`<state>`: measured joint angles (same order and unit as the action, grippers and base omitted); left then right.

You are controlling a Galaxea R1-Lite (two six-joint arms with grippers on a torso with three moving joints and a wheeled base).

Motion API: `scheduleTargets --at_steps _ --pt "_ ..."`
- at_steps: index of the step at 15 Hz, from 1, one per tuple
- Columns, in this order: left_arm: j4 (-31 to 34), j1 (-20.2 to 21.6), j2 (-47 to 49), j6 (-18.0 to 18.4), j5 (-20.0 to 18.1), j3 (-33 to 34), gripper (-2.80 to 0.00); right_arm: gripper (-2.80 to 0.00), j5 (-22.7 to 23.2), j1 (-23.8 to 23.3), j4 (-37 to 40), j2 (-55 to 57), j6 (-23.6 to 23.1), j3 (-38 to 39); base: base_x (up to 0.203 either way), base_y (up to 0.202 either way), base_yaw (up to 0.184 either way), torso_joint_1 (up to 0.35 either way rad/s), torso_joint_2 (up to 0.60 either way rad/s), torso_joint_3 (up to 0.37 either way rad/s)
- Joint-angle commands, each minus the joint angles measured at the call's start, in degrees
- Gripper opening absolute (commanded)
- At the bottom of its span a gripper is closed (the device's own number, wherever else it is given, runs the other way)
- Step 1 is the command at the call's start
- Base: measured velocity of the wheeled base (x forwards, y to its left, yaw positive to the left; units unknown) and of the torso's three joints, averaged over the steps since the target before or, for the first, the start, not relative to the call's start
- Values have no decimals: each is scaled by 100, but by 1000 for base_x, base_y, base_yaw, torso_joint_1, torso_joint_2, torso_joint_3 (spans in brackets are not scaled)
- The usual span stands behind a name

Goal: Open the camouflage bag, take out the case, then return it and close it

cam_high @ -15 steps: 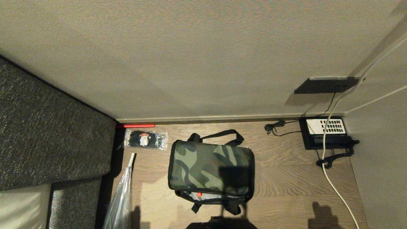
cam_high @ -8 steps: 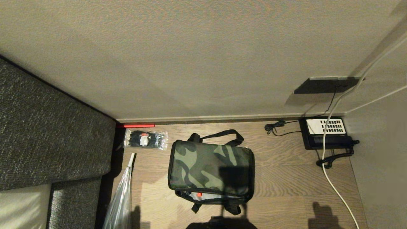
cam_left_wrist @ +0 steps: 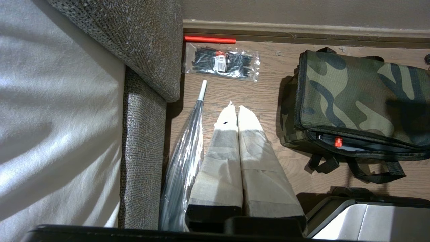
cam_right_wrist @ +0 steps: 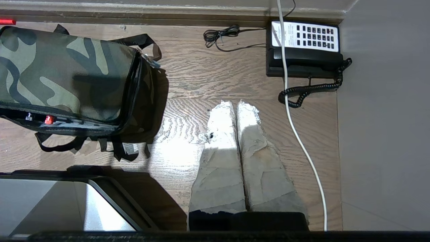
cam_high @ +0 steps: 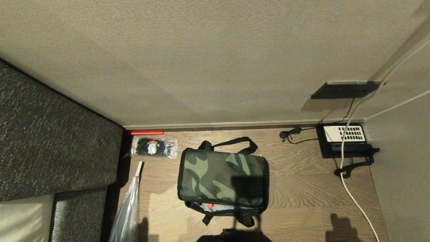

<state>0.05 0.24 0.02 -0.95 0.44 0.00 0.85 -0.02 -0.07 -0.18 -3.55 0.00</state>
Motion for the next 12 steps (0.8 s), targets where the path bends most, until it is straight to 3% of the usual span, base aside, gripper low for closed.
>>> scheduleTargets --at_steps 1,4,12 --pt "45 2 -10 110 1 9 -280 -280 3 2 -1 -8 -5 0 0 0 0 0 0 0" --pt "4 2 -11 104 0 18 -280 -280 3 -6 -1 -8 -5 0 0 0 0 3 4 56" --pt "-5 2 -11 25 0 18 -280 -280 3 0 2 -8 0 0 0 0 0 3 3 200"
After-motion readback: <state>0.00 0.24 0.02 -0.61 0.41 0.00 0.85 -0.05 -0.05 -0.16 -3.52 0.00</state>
